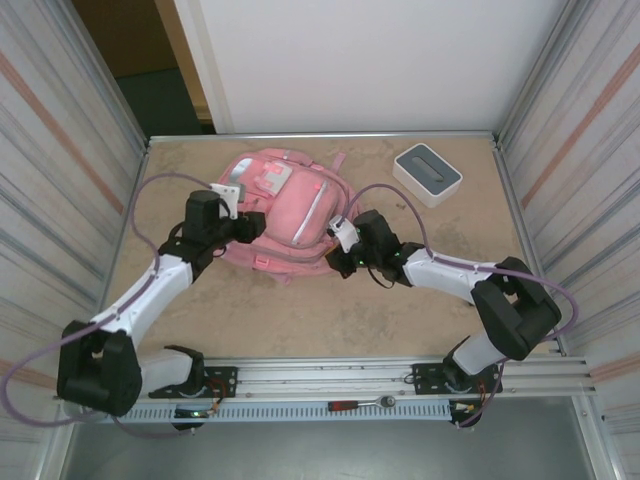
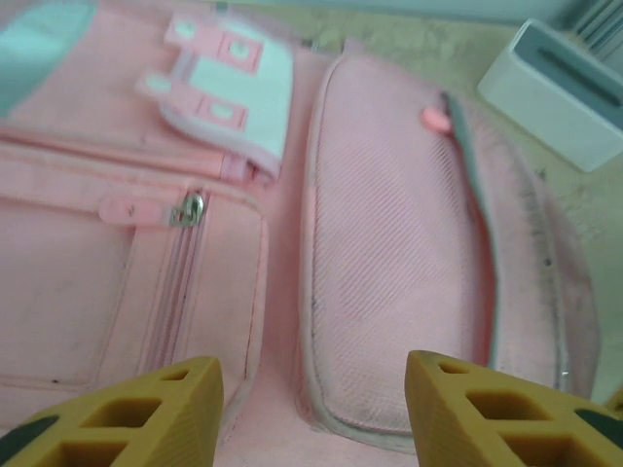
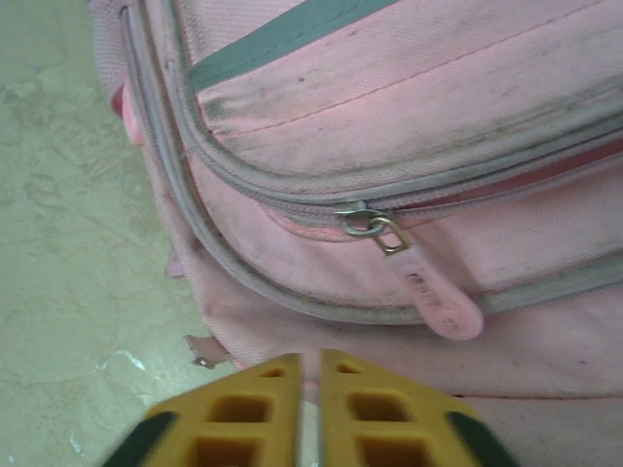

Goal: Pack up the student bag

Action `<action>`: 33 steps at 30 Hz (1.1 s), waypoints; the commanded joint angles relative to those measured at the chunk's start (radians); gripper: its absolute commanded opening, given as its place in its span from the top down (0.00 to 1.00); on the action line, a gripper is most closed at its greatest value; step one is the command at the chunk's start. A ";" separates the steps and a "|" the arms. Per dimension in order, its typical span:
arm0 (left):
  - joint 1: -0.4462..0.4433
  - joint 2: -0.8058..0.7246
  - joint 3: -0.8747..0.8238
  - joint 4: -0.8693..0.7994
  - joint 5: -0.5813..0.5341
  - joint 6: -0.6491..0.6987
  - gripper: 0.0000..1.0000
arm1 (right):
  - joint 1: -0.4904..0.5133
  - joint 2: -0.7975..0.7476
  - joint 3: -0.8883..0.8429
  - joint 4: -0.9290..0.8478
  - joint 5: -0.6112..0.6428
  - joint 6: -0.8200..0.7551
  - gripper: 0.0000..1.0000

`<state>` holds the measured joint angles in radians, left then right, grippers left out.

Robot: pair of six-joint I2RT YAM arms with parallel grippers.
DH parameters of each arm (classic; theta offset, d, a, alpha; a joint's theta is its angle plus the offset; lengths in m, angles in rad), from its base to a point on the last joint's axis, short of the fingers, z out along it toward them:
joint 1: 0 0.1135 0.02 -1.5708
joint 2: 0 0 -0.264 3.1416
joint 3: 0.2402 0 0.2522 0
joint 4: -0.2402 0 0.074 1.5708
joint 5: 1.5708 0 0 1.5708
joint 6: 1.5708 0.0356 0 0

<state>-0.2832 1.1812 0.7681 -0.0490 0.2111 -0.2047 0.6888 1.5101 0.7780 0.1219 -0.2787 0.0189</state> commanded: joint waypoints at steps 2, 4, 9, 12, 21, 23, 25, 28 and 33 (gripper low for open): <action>-0.023 -0.028 -0.009 0.033 0.010 0.068 0.45 | -0.010 -0.062 0.007 -0.037 0.082 -0.078 0.69; -0.078 -0.029 -0.010 0.036 -0.013 0.138 0.44 | -0.022 -0.075 0.013 -0.042 0.089 -0.121 0.63; -0.155 -0.023 -0.005 0.048 -0.090 0.193 0.43 | -0.092 -0.042 0.071 -0.092 -0.050 -0.177 0.49; -0.155 -0.013 -0.002 0.049 -0.083 0.179 0.43 | -0.101 -0.002 0.116 -0.135 -0.116 -0.214 0.46; -0.155 -0.011 0.002 0.023 -0.111 0.174 0.43 | -0.106 0.109 0.199 -0.182 -0.173 -0.260 0.47; -0.155 -0.014 0.002 0.019 -0.113 0.174 0.43 | -0.111 0.125 0.199 -0.177 -0.166 -0.266 0.47; -0.155 -0.015 0.001 0.018 -0.114 0.176 0.43 | -0.123 0.136 0.196 -0.165 -0.178 -0.267 0.47; -0.156 -0.015 0.001 0.019 -0.117 0.176 0.43 | -0.124 0.150 0.203 -0.163 -0.188 -0.277 0.48; -0.155 -0.004 0.008 0.012 -0.126 0.177 0.43 | -0.109 0.183 0.212 -0.153 -0.174 -0.286 0.56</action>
<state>-0.4404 1.1725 0.7635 -0.0261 0.1024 -0.0475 0.5720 1.6688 0.9607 -0.0299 -0.4400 -0.2413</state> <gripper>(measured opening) 0.571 0.446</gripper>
